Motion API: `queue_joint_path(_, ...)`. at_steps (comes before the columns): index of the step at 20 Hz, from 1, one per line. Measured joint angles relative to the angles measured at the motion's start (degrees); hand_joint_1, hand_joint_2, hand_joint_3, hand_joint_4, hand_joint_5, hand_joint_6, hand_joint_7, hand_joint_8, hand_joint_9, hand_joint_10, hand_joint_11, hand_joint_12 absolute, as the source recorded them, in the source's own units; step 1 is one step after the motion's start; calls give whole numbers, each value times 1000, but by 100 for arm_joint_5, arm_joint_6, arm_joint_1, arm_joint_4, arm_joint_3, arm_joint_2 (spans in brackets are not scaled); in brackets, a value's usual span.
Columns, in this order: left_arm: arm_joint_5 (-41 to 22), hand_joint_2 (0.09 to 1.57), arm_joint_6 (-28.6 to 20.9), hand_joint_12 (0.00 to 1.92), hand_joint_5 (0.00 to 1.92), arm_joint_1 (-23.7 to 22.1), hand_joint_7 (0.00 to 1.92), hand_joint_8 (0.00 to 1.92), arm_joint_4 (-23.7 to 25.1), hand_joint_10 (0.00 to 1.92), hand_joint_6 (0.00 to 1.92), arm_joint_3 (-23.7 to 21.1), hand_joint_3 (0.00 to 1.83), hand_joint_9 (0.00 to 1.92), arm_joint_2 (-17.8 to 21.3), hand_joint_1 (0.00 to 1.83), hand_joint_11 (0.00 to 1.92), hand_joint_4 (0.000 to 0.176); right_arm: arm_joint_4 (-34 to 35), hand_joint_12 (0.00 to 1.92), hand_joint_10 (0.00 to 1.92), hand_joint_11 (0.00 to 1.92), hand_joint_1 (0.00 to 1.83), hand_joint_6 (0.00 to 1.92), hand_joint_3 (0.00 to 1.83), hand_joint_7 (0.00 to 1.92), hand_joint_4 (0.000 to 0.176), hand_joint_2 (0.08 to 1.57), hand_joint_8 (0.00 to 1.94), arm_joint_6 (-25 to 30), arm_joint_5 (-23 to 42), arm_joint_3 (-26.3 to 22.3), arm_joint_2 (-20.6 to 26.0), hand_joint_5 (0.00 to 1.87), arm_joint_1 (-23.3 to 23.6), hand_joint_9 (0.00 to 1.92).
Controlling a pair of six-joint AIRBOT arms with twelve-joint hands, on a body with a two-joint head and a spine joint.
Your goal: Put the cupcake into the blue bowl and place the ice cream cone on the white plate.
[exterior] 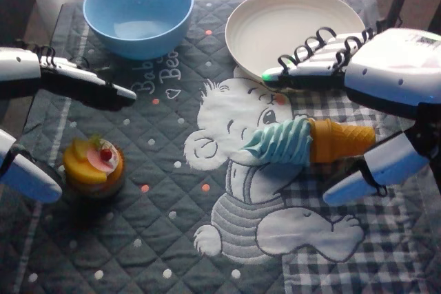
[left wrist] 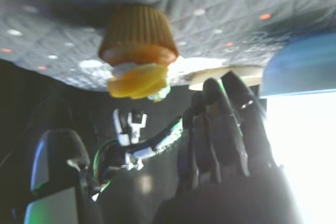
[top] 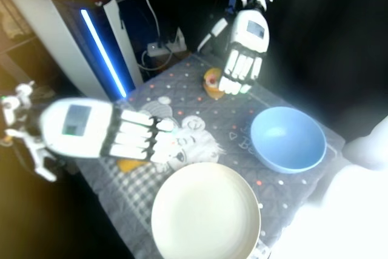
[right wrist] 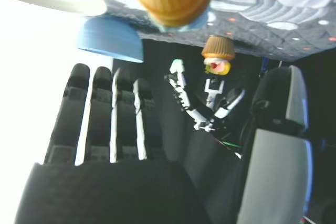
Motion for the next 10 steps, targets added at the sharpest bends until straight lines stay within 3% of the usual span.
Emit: queue_joint_path(10, 20, 781, -13, 862, 329, -4, 433, 0, 35, 2, 0, -2, 0, 461, 0, 712, 114, 0, 520, 93, 6, 277, 714, 21, 4, 429, 0, 723, 7, 275, 365, 35, -39, 468, -267, 357)
